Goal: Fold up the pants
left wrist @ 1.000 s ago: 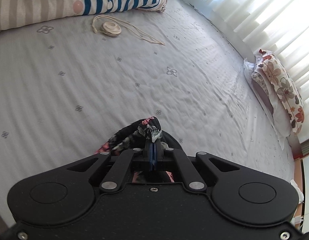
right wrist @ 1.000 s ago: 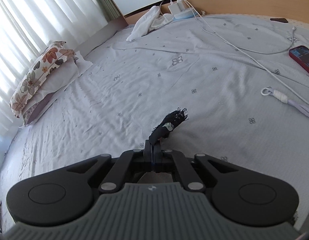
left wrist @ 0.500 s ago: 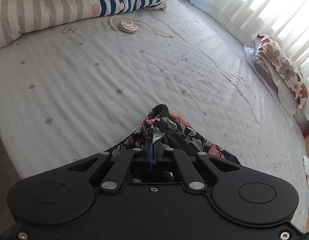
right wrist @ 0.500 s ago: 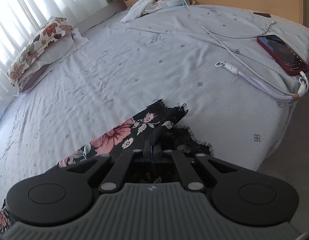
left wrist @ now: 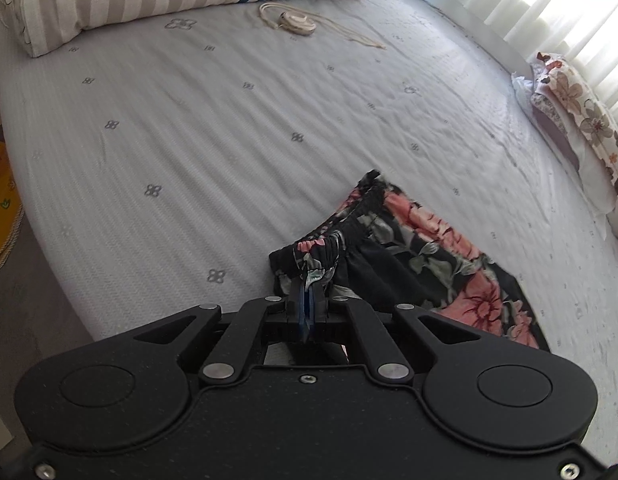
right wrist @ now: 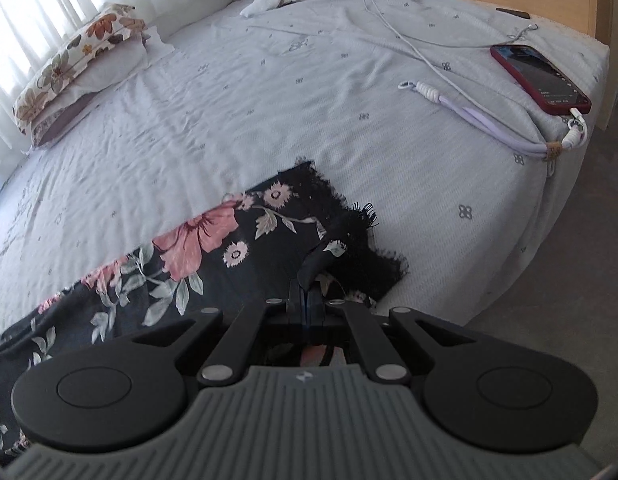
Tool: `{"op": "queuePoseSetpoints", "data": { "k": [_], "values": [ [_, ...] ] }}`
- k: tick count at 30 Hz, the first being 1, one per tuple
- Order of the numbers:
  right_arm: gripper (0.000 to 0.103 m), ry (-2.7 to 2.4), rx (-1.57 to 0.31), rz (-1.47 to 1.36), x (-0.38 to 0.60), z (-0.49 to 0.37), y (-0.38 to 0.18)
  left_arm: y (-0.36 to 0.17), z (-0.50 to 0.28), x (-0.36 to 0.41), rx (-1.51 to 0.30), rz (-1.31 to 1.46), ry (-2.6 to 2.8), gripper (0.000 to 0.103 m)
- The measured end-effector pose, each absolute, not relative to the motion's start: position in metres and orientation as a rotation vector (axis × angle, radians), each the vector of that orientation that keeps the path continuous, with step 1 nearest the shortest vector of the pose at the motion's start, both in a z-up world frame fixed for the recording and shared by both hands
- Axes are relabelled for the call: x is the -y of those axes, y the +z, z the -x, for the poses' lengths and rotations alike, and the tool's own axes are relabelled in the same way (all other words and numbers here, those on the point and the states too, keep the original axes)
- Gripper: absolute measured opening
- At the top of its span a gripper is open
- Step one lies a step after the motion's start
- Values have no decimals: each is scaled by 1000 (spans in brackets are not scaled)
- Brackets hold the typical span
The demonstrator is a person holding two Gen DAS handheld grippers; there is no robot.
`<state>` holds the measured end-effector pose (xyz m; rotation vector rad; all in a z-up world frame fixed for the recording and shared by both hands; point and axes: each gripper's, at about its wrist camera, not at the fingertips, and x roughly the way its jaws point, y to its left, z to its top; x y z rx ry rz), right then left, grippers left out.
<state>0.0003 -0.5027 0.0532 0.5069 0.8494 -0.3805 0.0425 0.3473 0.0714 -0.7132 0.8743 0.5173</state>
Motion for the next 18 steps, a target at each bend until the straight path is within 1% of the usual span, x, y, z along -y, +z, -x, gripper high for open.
{"op": "queuePoseSetpoints", "data": {
  "k": [3,4,5,6,7,8,10,12,14,15,17,18],
  "values": [
    [3,-379,-877,-478,499,0,45,61,-47,-342,-905,654,546,6],
    [4,-376,-883,-467,498,0,44,58,-48,-340,-913,634,554,10],
    [13,-376,-886,-457,497,0,43,56,-49,-338,-920,621,560,14],
    [23,-376,-885,-454,497,1,43,54,-50,-336,-927,608,566,16],
    [38,-374,-883,-452,497,2,44,53,-51,-335,-933,598,571,25],
    [53,-369,-882,-448,497,2,46,53,-52,-334,-937,592,573,39],
    [64,-357,-865,-434,495,6,54,56,-51,-331,-928,579,575,52],
    [65,-345,-846,-397,489,11,64,64,-50,-325,-899,552,570,54],
    [70,-330,-821,-350,480,17,78,74,-49,-318,-868,517,559,66],
    [71,-319,-808,-330,476,20,85,80,-48,-313,-849,498,553,69],
    [75,-288,-780,-298,465,27,101,93,-46,-302,-804,457,533,80],
    [76,-275,-764,-286,460,31,108,100,-46,-295,-778,434,516,82]
  ]
}}
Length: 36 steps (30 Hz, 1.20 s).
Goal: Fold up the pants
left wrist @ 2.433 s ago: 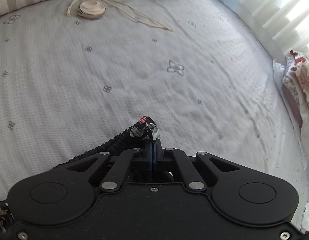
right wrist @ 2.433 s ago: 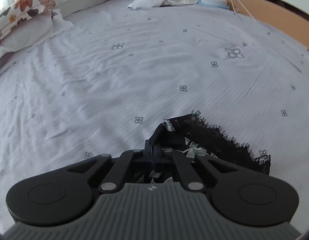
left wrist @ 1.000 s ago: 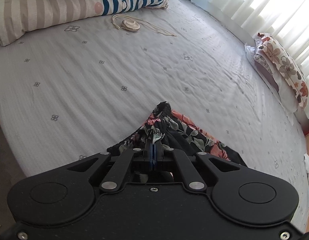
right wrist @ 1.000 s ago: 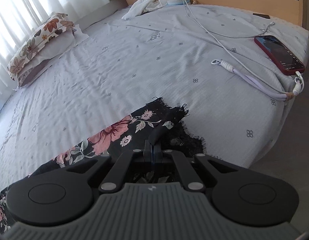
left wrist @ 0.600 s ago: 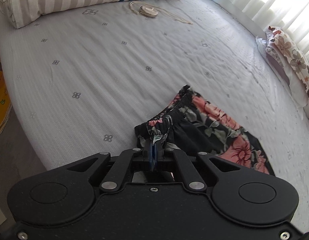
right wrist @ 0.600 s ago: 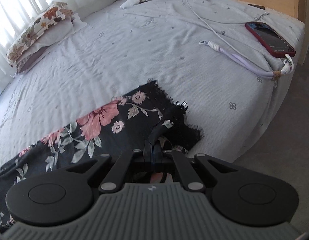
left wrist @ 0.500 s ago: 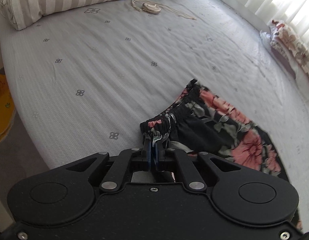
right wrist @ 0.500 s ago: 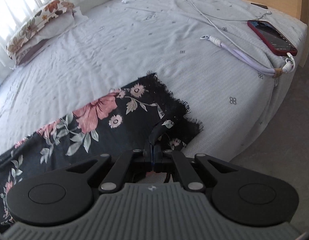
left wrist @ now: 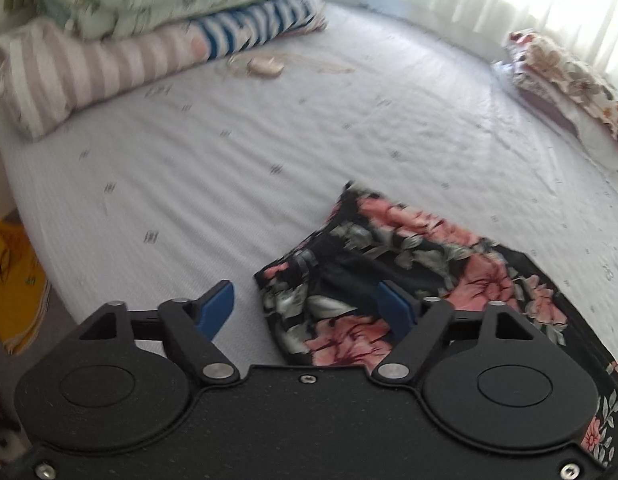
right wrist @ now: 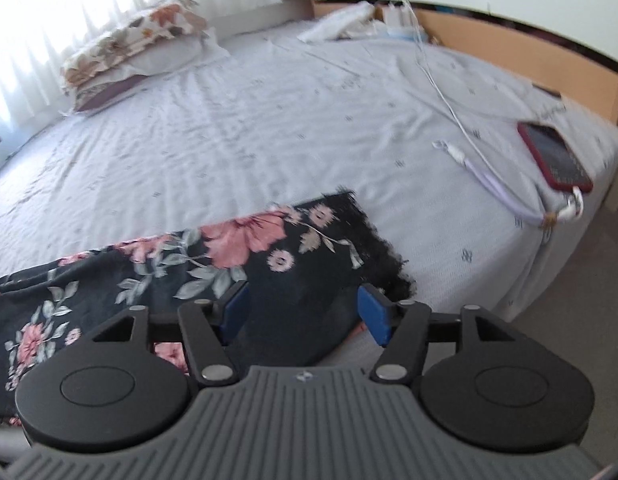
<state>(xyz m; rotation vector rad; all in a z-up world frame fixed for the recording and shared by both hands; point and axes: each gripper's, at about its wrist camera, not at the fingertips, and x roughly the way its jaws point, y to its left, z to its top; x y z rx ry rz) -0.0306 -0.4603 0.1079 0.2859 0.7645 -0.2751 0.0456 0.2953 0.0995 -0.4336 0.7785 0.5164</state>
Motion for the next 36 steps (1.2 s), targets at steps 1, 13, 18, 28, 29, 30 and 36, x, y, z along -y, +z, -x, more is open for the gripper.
{"op": "queuePoseSetpoints", "data": {
  "k": [1,13,18,28,29,30,36],
  "values": [
    [78,-262,-750,-278,456,34,115,106,-45,-288,-753,410,499,84],
    [89,-50,-626,-257,395,62,170,131,-52,-166,-649,187,165,91],
    [91,-17,-582,-283,391,75,188,113,-55,-124,-664,112,77,91],
    [93,44,-612,-324,387,91,176,58,-56,-84,-749,95,1,91],
    [93,53,-604,-326,386,95,178,55,-56,-83,-753,100,0,91],
    [93,59,-595,-326,386,98,181,54,-56,-82,-754,105,1,91],
    [100,36,-500,-222,369,113,192,53,-56,-60,-710,131,-25,91]
  ]
}}
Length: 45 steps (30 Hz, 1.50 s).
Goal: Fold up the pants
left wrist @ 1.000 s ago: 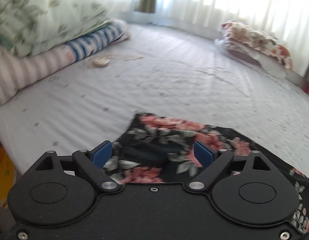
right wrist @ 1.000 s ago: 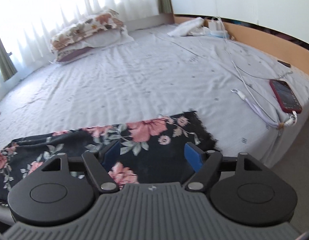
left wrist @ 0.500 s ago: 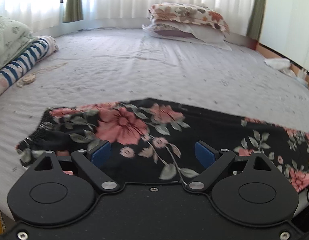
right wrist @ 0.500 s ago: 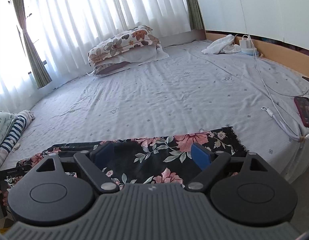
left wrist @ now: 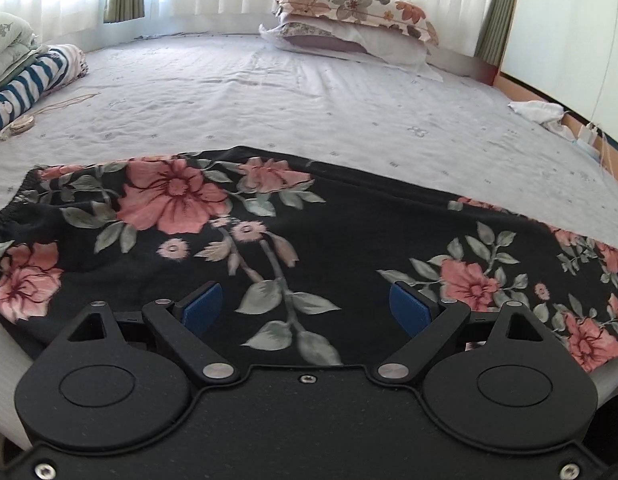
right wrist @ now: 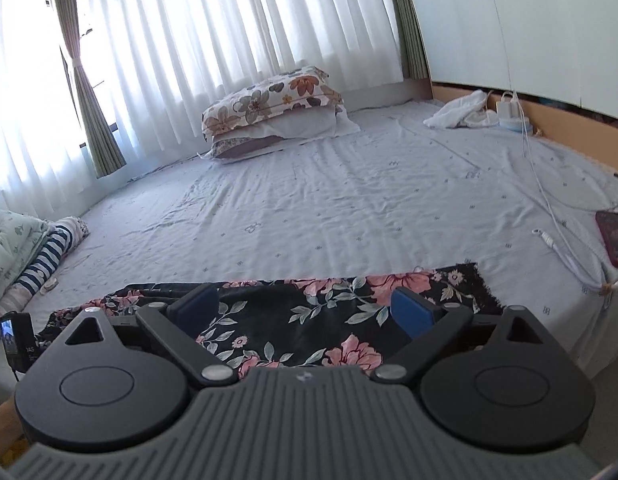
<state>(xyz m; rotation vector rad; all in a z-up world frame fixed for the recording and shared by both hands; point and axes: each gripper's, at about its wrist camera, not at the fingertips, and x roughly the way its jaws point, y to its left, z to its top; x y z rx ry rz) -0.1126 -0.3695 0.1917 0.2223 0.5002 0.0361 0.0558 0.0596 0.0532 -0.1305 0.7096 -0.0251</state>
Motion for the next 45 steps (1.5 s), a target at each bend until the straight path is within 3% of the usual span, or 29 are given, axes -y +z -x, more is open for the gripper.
{"op": "queuePoseSetpoints", "data": {
  "k": [11,20,25,39,45],
  "values": [
    [100,56,-320,-83,278,79,68,31,-51,10,-582,73,-37,91],
    [97,187,-421,-147,271,46,-23,-1,-55,14,-611,-22,30,91],
    [97,155,-410,-27,295,44,-24,-4,-57,14,-611,-28,45,93],
    [97,-246,-452,-44,428,15,-20,-4,-59,15,-617,-27,55,96],
    [100,-419,-385,-74,453,19,-13,-4,-59,15,-618,-28,56,96]
  ]
}}
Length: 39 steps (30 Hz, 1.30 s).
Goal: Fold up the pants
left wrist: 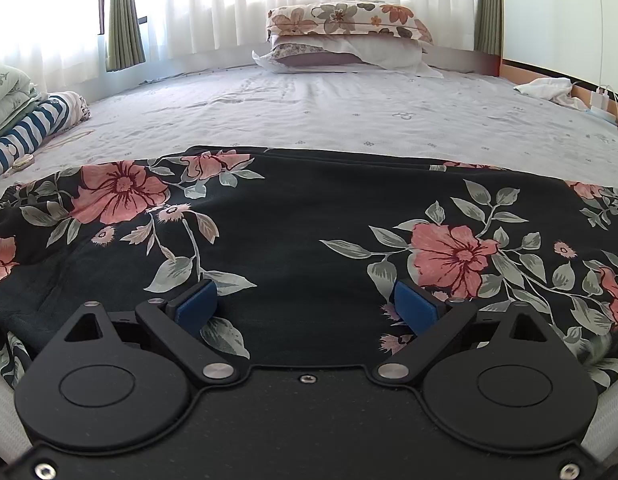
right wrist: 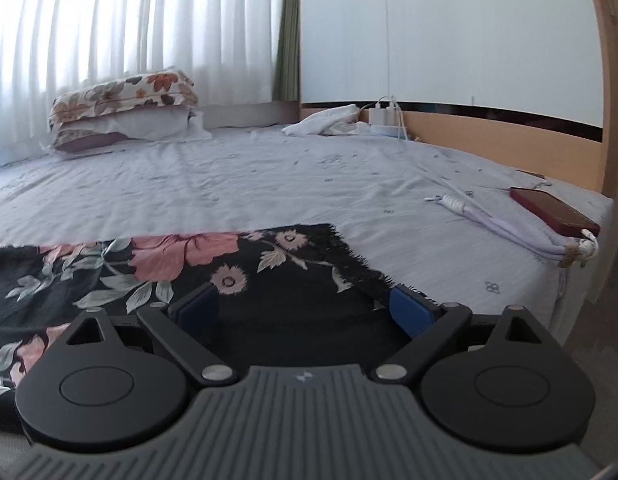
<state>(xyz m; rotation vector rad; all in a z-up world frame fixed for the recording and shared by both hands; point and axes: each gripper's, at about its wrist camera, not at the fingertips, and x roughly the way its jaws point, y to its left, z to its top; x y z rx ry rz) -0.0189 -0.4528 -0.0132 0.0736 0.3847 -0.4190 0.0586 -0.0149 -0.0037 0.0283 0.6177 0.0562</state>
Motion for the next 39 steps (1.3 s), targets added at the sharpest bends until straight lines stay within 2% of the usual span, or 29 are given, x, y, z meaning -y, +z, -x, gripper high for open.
{"op": "queuePoseSetpoints", "data": {
  "k": [7,17,30,37,39],
  "values": [
    [102,-517,-306,-90,447,36,-3,-3,-59,14,-620,-31,60,96],
    [103,-626,-343,-259,458,56,-7,4,-52,20,-614,-50,34,96],
    [103,-603,-440,-180,455,23,-15,4,-51,23,-620,-61,22,96],
    [100,-529,-471,-115,444,17,-16,2,-52,21,-627,-41,27,96],
    [96,-513,-481,-108,444,13,-16,2,-51,21,-627,-44,27,96]
  ]
}}
